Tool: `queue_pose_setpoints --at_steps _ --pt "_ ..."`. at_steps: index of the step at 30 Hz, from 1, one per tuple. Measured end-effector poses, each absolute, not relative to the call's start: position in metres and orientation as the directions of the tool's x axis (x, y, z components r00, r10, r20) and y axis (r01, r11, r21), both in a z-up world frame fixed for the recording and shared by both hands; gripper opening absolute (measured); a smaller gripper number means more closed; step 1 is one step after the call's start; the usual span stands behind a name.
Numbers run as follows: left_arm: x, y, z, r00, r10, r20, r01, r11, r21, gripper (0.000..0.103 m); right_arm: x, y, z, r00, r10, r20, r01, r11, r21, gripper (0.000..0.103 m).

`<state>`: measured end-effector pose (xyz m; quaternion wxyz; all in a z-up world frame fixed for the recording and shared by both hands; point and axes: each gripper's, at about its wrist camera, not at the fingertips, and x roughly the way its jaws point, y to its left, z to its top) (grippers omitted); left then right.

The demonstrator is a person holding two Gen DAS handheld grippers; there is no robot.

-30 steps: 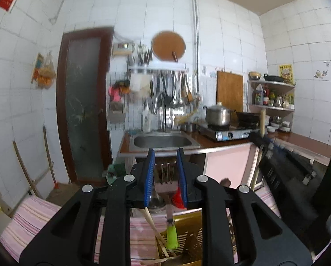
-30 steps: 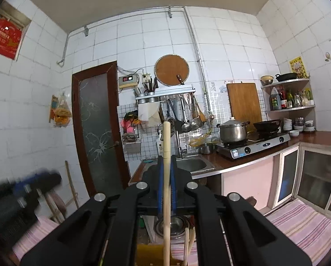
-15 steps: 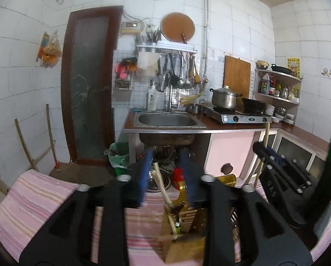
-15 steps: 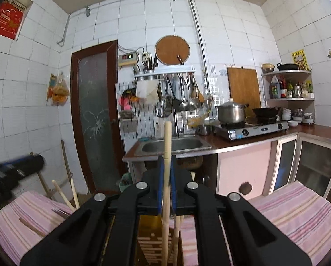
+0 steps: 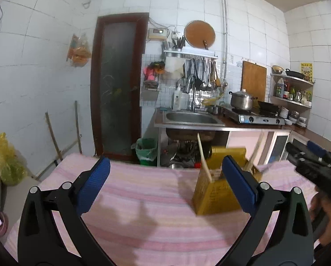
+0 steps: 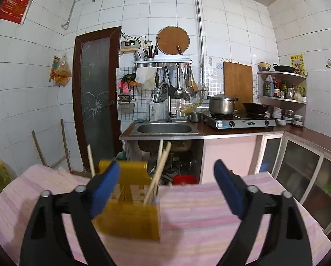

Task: Organize utensils

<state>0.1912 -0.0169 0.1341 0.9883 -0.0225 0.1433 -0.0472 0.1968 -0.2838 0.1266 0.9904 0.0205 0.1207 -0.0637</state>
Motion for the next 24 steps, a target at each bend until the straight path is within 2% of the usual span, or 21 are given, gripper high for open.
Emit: queue_pose_setpoints --at_steps 5,14,19,22,24 --pt "0.135 -0.007 0.105 0.950 -0.114 -0.290 0.104 0.993 -0.050 0.098 0.124 -0.275 0.102 0.954 -0.102 -0.281 0.115 0.993 0.031 0.098" --pt "0.059 0.005 0.053 0.948 -0.121 -0.293 0.116 0.993 -0.034 0.098 0.029 -0.250 0.051 0.938 -0.121 -0.324 0.136 0.990 0.023 0.098" --pt "0.046 0.005 0.026 0.953 -0.106 -0.284 0.105 0.994 -0.020 0.098 0.007 -0.248 0.024 0.936 -0.133 -0.326 0.154 0.987 0.040 0.098" --pt "0.041 0.002 0.011 0.965 -0.080 -0.249 0.086 0.996 0.014 0.098 0.004 -0.251 0.011 0.935 -0.112 -0.335 0.145 0.987 0.074 0.098" --pt "0.043 0.000 0.006 0.960 -0.090 -0.266 0.100 0.995 0.022 0.098 0.001 -0.251 0.008 0.939 -0.117 -0.323 0.148 0.986 0.072 0.098"
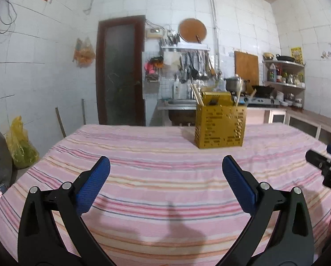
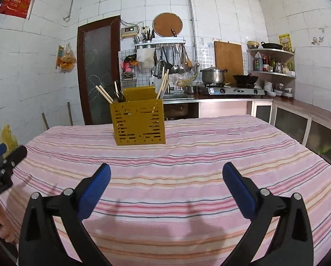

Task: Organize utensils

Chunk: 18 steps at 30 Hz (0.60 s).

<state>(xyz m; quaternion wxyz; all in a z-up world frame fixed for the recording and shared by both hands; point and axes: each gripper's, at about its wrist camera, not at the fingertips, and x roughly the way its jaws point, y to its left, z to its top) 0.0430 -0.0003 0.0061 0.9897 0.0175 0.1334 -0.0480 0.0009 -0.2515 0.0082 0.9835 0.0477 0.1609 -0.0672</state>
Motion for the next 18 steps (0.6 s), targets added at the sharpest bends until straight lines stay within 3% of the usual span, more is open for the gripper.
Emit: queue_pose_setpoints --at_steps 18 --pt "0.034 -0.002 0.009 0.975 -0.076 -0.208 0.082 0.996 0.021 0.098 -0.011 -0.232 0.008 0.951 -0.140 -0.275 0.146 0.989 0.003 0.098"
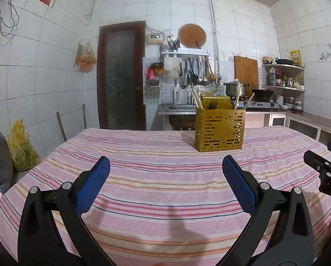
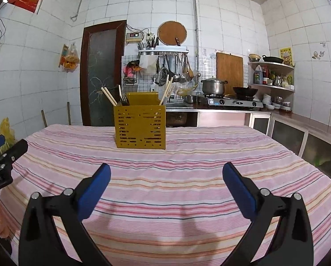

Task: Organize utensils

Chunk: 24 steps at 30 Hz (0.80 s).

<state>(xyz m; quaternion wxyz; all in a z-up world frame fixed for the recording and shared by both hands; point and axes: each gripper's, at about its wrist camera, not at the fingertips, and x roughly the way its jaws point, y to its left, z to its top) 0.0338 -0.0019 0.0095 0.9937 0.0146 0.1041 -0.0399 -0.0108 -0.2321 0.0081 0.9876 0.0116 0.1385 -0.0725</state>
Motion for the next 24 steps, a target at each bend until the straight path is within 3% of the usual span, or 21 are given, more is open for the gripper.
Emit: queue_pose_setpoints --at_steps 24 --pt "0.0387 0.0072 0.0083 0.974 -0.061 -0.218 0.058 0.998 -0.018 0.098 -0.0140 -0.2366 0.0115 0.957 -0.135 -0.258 0.143 0.990 0.015 0.099"
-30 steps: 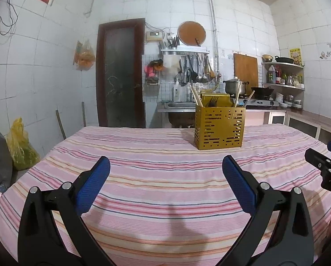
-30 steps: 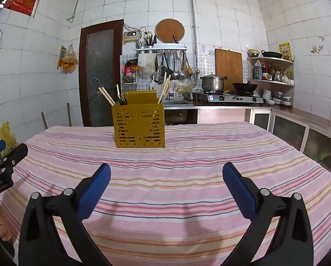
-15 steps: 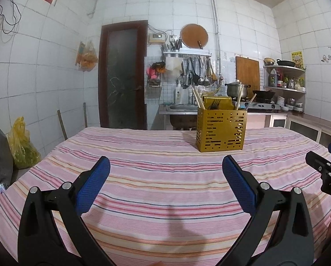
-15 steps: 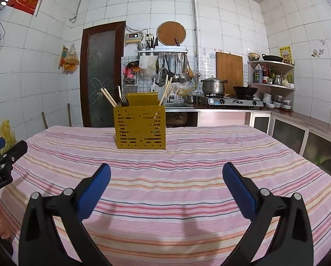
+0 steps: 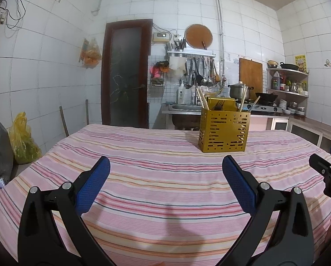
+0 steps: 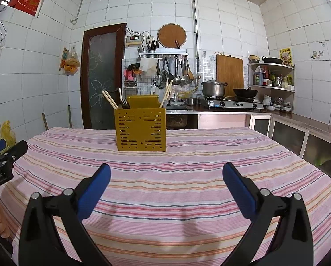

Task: Organize utensils

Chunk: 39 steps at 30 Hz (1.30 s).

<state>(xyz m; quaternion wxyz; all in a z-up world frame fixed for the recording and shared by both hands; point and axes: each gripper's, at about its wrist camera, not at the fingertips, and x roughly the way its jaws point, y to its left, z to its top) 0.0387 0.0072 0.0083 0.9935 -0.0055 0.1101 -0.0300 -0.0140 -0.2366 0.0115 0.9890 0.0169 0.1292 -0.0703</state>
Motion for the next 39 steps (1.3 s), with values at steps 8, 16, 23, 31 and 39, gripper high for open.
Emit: queue_pose_setpoints --at_steps 8,16,23,31,39 --pt "0.0391 0.0077 0.0078 0.975 -0.059 -0.216 0.056 0.998 -0.017 0.098 -0.0156 -0.2356 0.0120 0.958 -0.133 -0.254 0.141 0.990 0.013 0.099" --pt "0.0395 0.0083 0.0076 0.974 -0.050 -0.220 0.047 0.999 -0.016 0.098 -0.0172 -0.2347 0.0121 0.958 -0.133 -0.253 0.141 0.990 0.015 0.099" --pt "0.0394 0.0100 0.0078 0.974 -0.050 -0.222 0.048 0.999 -0.016 0.098 -0.0164 -0.2346 0.0117 0.958 -0.133 -0.254 0.141 0.990 0.015 0.099" --pt "0.0395 0.0096 0.0087 0.974 -0.053 -0.220 0.052 0.999 -0.010 0.098 -0.0150 -0.2342 0.0113 0.958 -0.134 -0.253 0.142 0.990 0.013 0.099" --pt "0.0384 0.0090 0.0082 0.973 -0.057 -0.222 0.056 0.998 -0.011 0.098 -0.0142 -0.2345 0.0110 0.957 -0.134 -0.256 0.143 0.990 0.014 0.099"
